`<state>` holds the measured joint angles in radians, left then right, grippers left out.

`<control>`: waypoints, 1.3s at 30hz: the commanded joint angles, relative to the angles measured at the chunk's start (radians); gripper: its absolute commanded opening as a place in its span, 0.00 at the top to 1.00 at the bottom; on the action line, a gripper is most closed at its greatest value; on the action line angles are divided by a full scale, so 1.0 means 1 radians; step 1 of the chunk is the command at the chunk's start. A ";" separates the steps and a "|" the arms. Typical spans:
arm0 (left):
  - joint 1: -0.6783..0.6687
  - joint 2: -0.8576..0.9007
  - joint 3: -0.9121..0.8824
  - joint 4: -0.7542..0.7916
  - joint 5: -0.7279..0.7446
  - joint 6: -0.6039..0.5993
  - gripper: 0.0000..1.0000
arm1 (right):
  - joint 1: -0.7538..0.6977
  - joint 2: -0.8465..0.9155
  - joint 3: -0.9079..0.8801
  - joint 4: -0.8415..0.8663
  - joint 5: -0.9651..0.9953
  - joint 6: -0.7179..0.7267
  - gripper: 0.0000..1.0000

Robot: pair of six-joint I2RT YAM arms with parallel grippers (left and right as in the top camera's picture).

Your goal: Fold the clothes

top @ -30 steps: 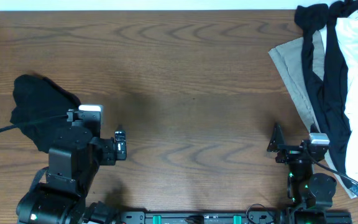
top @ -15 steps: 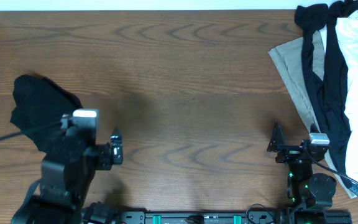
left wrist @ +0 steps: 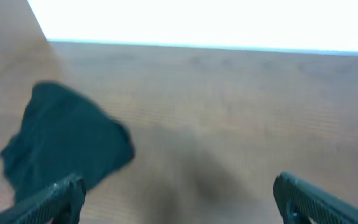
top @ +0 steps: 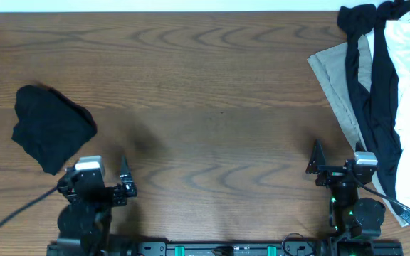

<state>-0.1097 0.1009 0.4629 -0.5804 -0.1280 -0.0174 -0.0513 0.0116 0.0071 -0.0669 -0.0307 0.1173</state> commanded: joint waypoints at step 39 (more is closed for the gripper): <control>0.054 -0.097 -0.459 0.509 0.117 0.017 0.02 | -0.007 -0.007 -0.002 -0.004 -0.011 -0.006 0.01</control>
<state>-0.0605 0.0101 0.0219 -0.0299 -0.0029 -0.0174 -0.0521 0.0109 0.0071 -0.0673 -0.0311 0.1169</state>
